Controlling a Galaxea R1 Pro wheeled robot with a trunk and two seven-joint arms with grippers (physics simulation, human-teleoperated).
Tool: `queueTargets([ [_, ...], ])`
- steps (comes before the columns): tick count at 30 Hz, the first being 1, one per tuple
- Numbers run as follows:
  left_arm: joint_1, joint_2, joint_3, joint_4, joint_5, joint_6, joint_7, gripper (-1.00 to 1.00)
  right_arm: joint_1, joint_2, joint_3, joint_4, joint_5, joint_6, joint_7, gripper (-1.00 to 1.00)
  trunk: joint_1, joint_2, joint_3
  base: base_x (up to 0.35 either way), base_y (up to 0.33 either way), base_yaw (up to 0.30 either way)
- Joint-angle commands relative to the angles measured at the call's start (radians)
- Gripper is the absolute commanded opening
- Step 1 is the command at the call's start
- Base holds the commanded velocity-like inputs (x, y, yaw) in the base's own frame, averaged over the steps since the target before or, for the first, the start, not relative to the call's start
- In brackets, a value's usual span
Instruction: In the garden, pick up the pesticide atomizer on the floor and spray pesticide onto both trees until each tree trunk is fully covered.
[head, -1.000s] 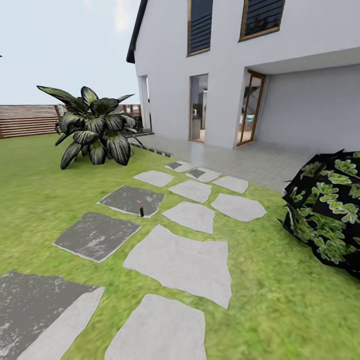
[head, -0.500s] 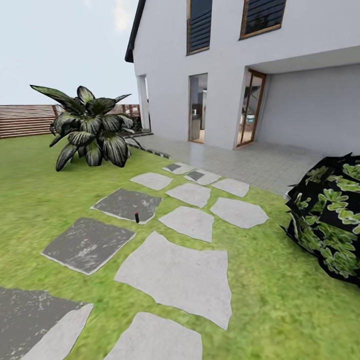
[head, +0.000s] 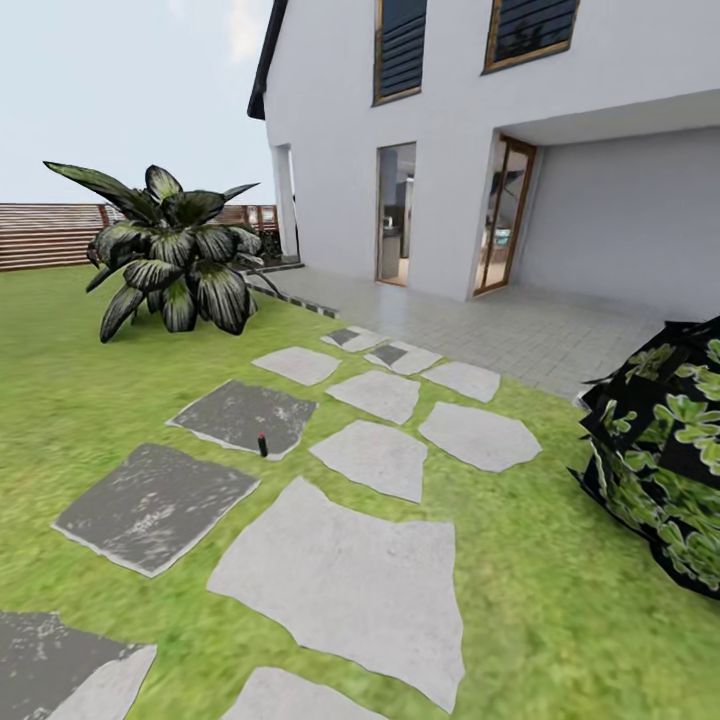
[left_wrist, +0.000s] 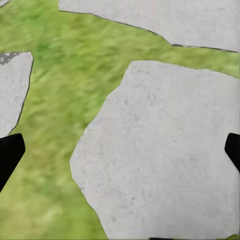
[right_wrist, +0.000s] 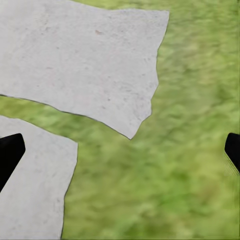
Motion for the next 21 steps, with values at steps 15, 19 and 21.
queueTargets([
  [15, 0.0, 0.0, 0.0, 0.0, 0.0, 0.0, 0.0, 1.0, 0.0, 0.0, 0.0, 0.0, 0.0, 0.0, 0.0, 1.0, 0.0, 0.0, 0.0, 0.334, -0.103, 0.0],
  [19, 0.0, -0.001, 0.0, 0.0, 0.0, 0.0, 0.0, 1.0, 0.0, 0.0, 0.0, 0.0, 0.0, 0.0, 0.0, 1.0, 0.0, 0.0, 0.0, 0.334, -0.103, 0.0],
  [21, 0.0, -0.001, 0.0, 0.0, 0.0, 0.0, 0.0, 1.0, 0.0, 0.0, 0.0, 0.0, 0.0, 0.0, 0.0, 1.0, 0.0, 0.0, 0.0, 0.334, -0.1, 0.0],
])
